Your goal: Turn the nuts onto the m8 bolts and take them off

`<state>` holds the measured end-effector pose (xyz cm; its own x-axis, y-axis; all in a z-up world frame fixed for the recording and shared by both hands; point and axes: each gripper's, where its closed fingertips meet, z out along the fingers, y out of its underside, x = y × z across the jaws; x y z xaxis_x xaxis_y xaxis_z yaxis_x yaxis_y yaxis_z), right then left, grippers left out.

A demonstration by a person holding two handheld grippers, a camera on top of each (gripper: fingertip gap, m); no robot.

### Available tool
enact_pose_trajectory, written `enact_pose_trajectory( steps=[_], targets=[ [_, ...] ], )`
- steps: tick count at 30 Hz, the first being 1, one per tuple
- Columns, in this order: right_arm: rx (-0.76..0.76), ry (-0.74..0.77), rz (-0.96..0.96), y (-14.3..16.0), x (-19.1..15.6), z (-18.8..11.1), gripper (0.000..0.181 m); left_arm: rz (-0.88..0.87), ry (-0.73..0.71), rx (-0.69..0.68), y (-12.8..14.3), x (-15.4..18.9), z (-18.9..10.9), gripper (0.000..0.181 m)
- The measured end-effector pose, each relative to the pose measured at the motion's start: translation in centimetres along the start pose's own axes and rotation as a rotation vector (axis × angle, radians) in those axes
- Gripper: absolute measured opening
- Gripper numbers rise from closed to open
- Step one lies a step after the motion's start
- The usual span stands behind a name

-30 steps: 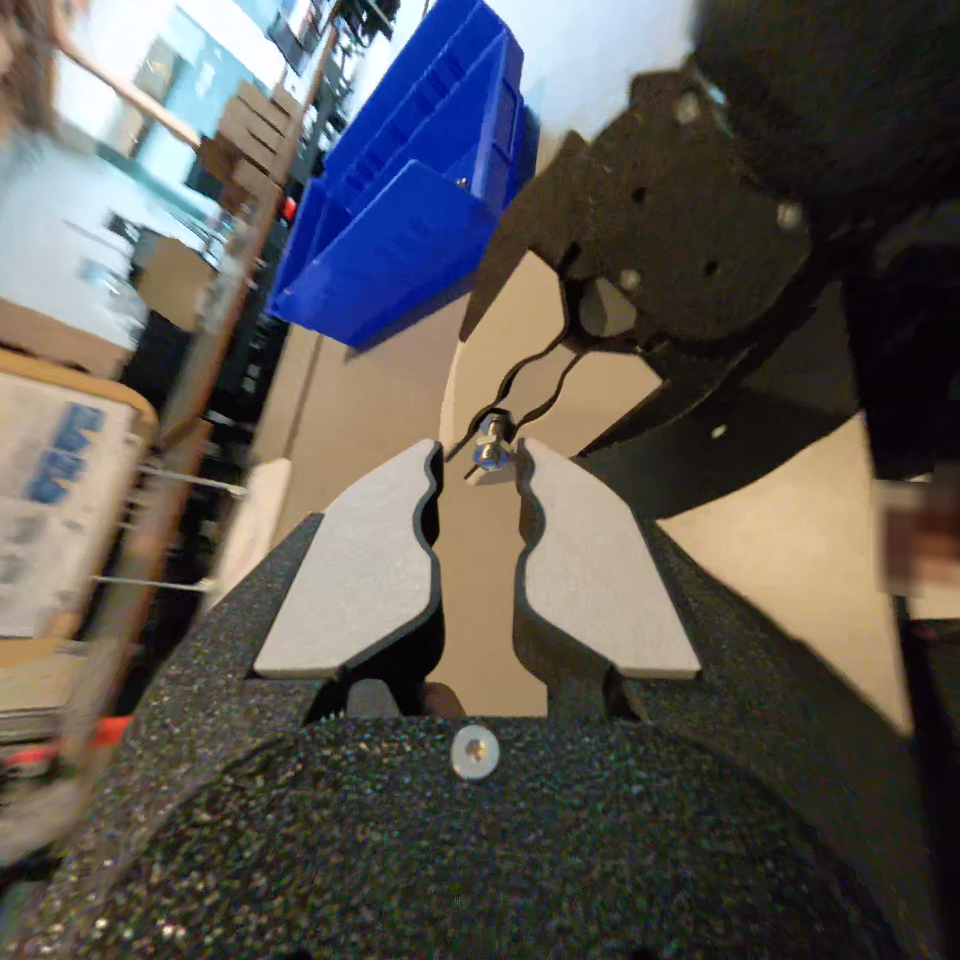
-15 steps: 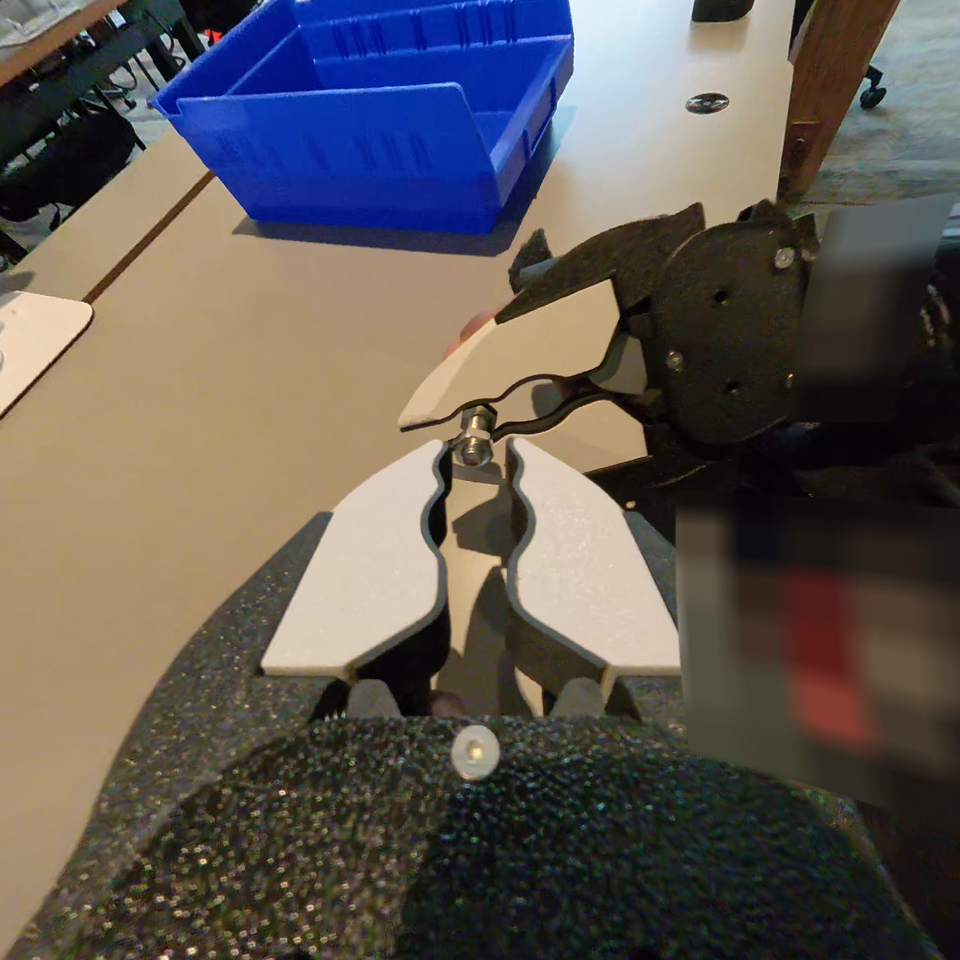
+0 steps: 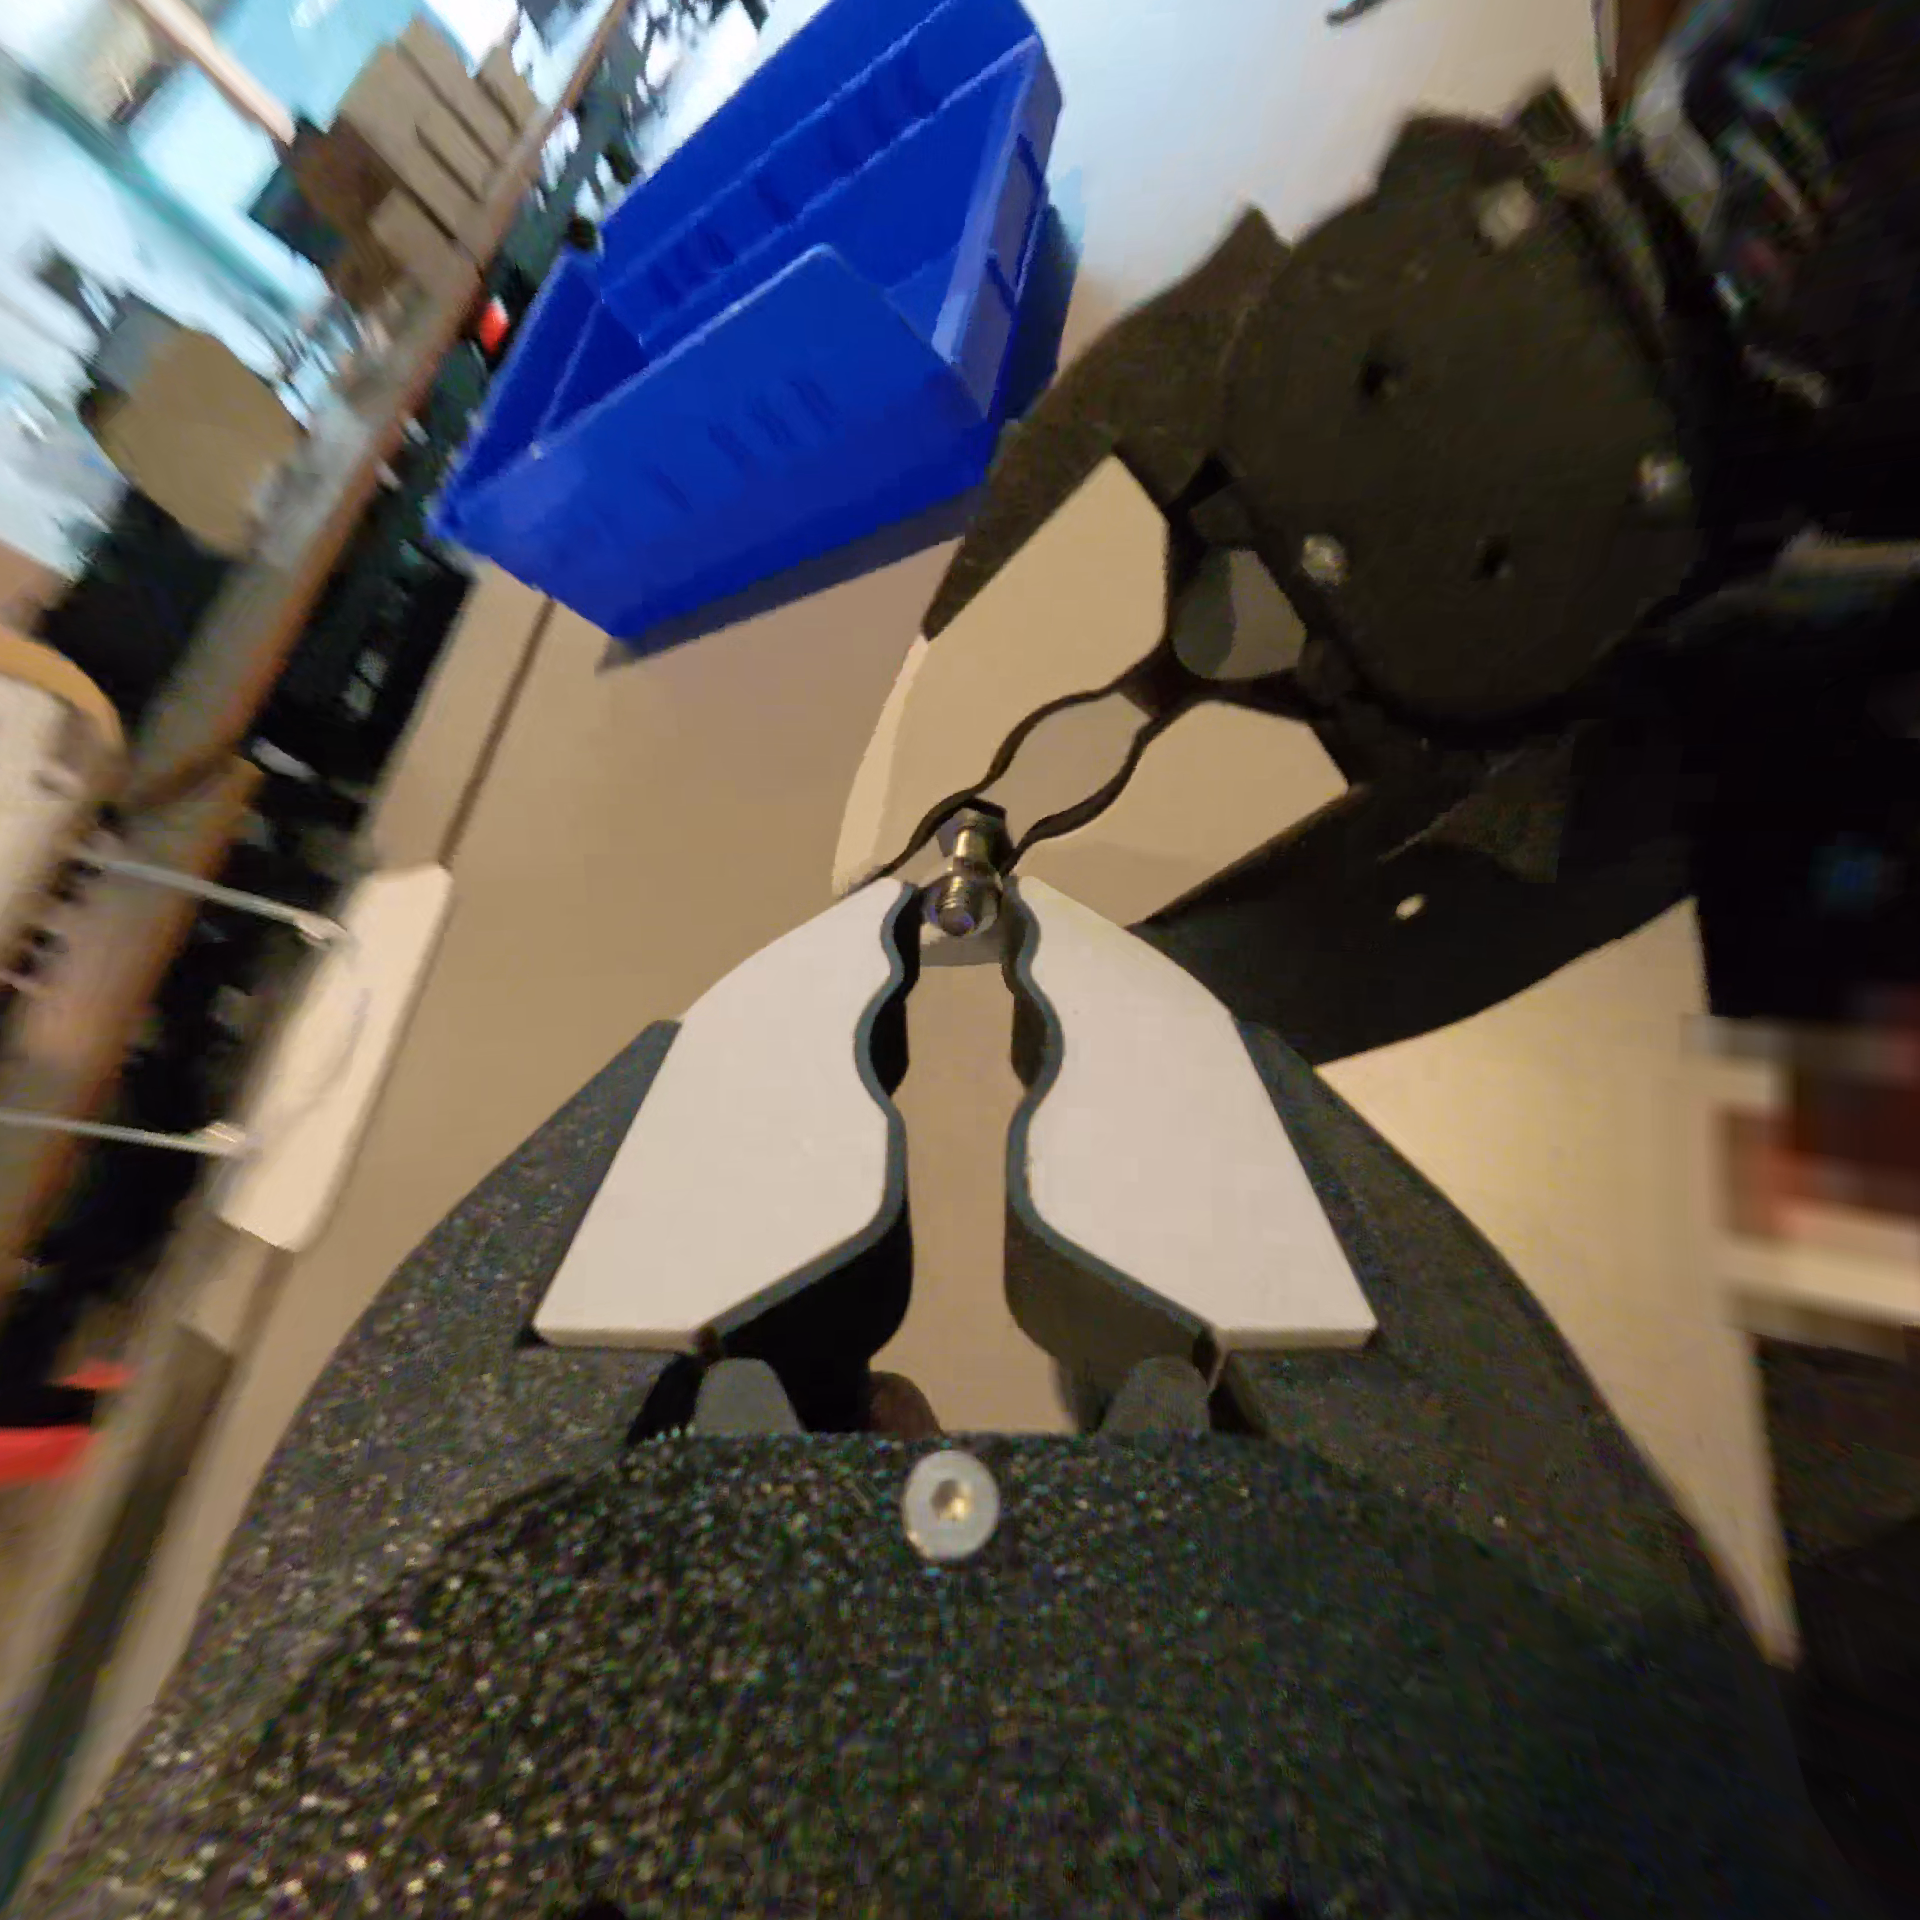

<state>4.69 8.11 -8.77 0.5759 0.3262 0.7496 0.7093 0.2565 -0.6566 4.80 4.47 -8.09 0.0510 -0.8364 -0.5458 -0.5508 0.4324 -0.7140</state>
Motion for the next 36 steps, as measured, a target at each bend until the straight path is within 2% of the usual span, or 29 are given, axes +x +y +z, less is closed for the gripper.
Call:
enact_pose_trajectory(
  steps=[4, 6, 12, 17, 21, 23, 25, 27, 32, 34, 36],
  targets=[
    [-0.003, -0.004, -0.009, 0.0, -0.2, 0.0, 0.010, 0.371, -0.088, 0.013, 0.2, -0.1, 0.0, 0.015],
    [0.004, -0.004, -0.009, -0.1, -0.2, 0.0, 0.010, 0.386, -0.088, 0.021, 0.0, -0.1, -0.2, 0.015],
    [0.004, -0.003, 0.001, -0.1, -0.1, 0.0, 0.010, 0.006, 0.017, 0.070, -0.8, -0.2, -0.9, 0.027],
    [0.003, -0.004, 0.003, 0.0, -0.1, 0.0, 0.010, -0.311, 0.104, 0.029, -0.3, -0.1, -0.6, 0.025],
    [0.003, -0.004, 0.001, -0.1, -0.1, 0.0, 0.010, -0.374, 0.126, 0.009, 0.1, 0.2, 0.0, 0.023],
    [0.003, -0.004, 0.003, 0.0, -0.1, 0.0, 0.010, -0.366, 0.122, 0.015, 0.0, 0.3, 0.2, 0.016],
    [0.001, -0.003, 0.005, 0.0, -0.1, 0.0, 0.010, -0.301, 0.104, 0.023, 0.0, 0.2, 0.3, 0.016],
    [0.000, -0.005, 0.002, 0.0, -0.1, 0.0, 0.010, -0.154, 0.071, 0.025, 0.1, 0.2, 0.2, 0.015],
    [-0.009, -0.015, -0.021, 0.1, -0.5, 0.1, 0.010, 0.435, -0.089, 0.008, 0.6, 0.0, 0.2, 0.016],
    [-0.006, -0.010, -0.025, 0.0, -0.5, 0.1, 0.010, 0.500, -0.121, 0.020, 0.4, -0.1, 0.1, 0.016],
    [-0.002, -0.011, -0.007, 0.0, -0.3, 0.0, 0.010, 0.442, -0.123, 0.050, -0.1, -0.3, -0.1, 0.021]
  ],
)
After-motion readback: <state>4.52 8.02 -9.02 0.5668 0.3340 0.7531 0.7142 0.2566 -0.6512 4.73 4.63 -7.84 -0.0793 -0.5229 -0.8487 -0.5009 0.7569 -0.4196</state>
